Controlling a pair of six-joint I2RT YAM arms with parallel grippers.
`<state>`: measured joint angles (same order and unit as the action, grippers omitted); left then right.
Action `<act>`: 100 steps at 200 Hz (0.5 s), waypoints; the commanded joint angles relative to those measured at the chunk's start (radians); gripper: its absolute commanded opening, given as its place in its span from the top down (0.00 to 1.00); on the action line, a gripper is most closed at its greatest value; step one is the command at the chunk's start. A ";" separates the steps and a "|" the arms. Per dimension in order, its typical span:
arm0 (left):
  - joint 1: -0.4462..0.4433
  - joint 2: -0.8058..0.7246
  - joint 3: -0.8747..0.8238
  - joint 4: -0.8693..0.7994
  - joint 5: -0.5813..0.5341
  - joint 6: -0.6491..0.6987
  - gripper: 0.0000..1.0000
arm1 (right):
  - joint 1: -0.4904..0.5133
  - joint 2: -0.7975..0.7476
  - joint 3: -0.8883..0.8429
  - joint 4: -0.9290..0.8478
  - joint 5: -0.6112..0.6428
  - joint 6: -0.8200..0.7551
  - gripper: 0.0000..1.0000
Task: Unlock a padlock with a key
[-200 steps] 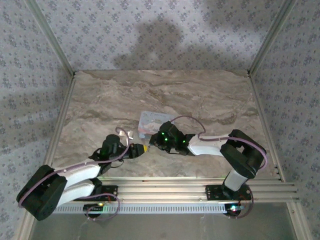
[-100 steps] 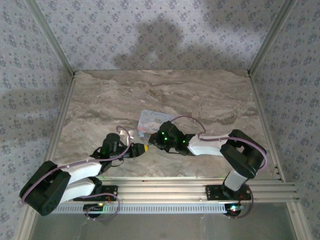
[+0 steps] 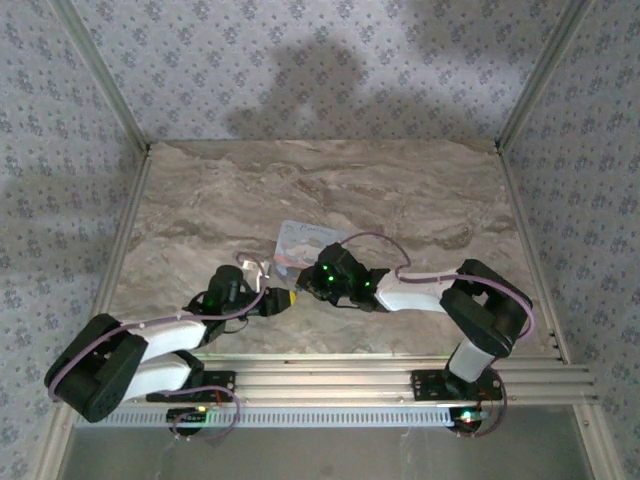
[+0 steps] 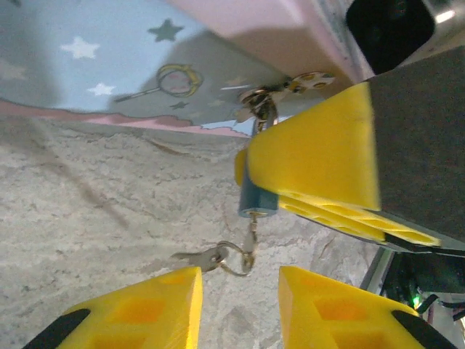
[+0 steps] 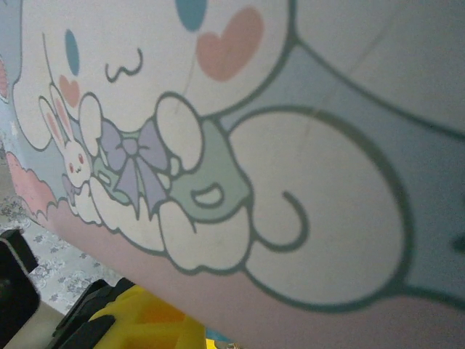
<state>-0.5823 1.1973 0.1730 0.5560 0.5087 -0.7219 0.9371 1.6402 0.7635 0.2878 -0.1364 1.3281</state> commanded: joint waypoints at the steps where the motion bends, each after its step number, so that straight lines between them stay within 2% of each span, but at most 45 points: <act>1: 0.006 0.022 0.031 0.063 -0.001 0.024 0.69 | 0.009 -0.017 0.017 -0.009 -0.016 0.024 1.00; 56: 0.004 0.064 0.043 0.113 0.018 0.024 0.82 | 0.010 -0.016 0.022 -0.014 -0.019 0.024 1.00; 88: 0.005 0.095 0.045 0.143 0.033 0.018 0.98 | 0.009 -0.014 0.023 -0.015 -0.020 0.024 1.00; 100: 0.005 0.101 0.045 0.154 0.033 0.015 1.00 | 0.009 -0.014 0.024 -0.015 -0.021 0.025 1.00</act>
<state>-0.5823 1.2804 0.1955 0.6487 0.5278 -0.7082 0.9379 1.6402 0.7639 0.2760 -0.1341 1.3281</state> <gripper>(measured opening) 0.047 0.187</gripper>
